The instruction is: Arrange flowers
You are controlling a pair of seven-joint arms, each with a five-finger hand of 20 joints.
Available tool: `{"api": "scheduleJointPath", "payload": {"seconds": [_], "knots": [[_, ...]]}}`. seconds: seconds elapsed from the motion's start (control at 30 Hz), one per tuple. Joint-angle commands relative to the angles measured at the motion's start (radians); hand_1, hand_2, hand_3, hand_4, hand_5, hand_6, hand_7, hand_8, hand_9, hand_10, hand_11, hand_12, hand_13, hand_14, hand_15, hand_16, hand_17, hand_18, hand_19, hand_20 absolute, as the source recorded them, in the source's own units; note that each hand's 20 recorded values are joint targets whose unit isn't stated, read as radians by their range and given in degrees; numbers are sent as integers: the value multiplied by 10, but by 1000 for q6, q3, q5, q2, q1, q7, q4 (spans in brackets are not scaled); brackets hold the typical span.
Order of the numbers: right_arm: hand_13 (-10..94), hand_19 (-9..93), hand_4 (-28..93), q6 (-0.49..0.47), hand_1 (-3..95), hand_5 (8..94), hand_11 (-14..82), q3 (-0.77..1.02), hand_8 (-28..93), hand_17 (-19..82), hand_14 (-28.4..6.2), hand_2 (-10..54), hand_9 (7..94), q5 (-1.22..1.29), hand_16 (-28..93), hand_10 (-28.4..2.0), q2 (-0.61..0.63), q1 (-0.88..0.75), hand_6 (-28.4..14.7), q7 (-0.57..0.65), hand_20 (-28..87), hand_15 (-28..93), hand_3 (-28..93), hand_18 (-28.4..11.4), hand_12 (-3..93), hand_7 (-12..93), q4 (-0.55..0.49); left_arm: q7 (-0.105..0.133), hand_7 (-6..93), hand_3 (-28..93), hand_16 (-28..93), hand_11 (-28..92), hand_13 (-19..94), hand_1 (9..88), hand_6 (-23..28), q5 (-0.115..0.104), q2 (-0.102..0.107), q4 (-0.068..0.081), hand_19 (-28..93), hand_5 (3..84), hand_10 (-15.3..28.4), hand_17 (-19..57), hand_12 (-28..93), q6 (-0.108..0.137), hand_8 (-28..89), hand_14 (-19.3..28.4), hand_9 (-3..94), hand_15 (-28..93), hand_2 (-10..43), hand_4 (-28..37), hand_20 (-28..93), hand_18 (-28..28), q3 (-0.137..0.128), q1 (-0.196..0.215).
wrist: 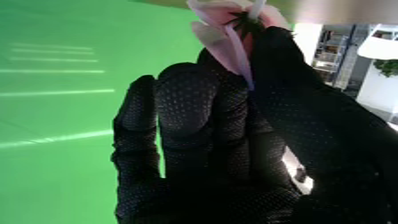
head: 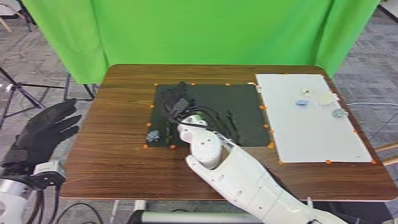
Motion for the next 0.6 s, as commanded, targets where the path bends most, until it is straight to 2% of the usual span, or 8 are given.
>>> {"api": "scheduleJointPath", "payload": {"seconds": [0.03, 0.17, 0.2, 0.27, 0.6], "knots": [[685, 712, -282, -29, 461, 603, 331, 4, 47, 206, -57, -80, 744, -21, 326, -62, 4, -7, 24, -5, 482, 680, 825, -186, 564, 579, -9, -5, 213, 686, 41, 186, 142, 239, 34, 1, -4, 4, 404, 254, 102, -110, 183, -7, -88, 125, 183, 259, -23, -260, 82, 186, 2, -1], [671, 708, -283, -68, 441, 589, 295, 6, 18, 198, -57, -86, 749, -29, 294, -65, 7, -11, 29, 5, 483, 676, 815, -187, 548, 553, -12, -2, 212, 686, 41, 184, 142, 239, 33, 0, -3, 4, 403, 253, 101, -110, 184, -6, -87, 125, 183, 256, -22, -260, 81, 186, 4, -1], [668, 708, -282, -68, 438, 586, 247, 6, 7, 196, -57, -88, 753, -31, 291, -63, 7, -10, 28, 4, 483, 673, 817, -187, 535, 549, -8, -1, 212, 686, 42, 183, 142, 239, 33, 1, -3, 4, 403, 253, 102, -111, 185, -7, -87, 125, 183, 256, -22, -261, 82, 186, 2, 1], [656, 706, -283, -83, 433, 575, 219, 10, 2, 191, -59, -89, 748, -37, 290, -62, 7, -12, 24, 7, 483, 672, 814, -187, 522, 540, -9, -3, 213, 686, 42, 180, 141, 238, 32, 0, -5, 3, 403, 252, 101, -111, 185, -7, -88, 125, 183, 255, -21, -261, 82, 186, -1, 2], [628, 705, -283, -79, 420, 555, 231, 11, -5, 182, -63, -95, 722, -29, 285, -62, 14, -8, 15, 16, 485, 690, 819, -188, 504, 538, -20, 1, 215, 688, 46, 176, 142, 237, 30, 1, -8, 2, 403, 252, 101, -111, 191, -3, -90, 125, 184, 253, -21, -261, 83, 186, -2, 5]]}}
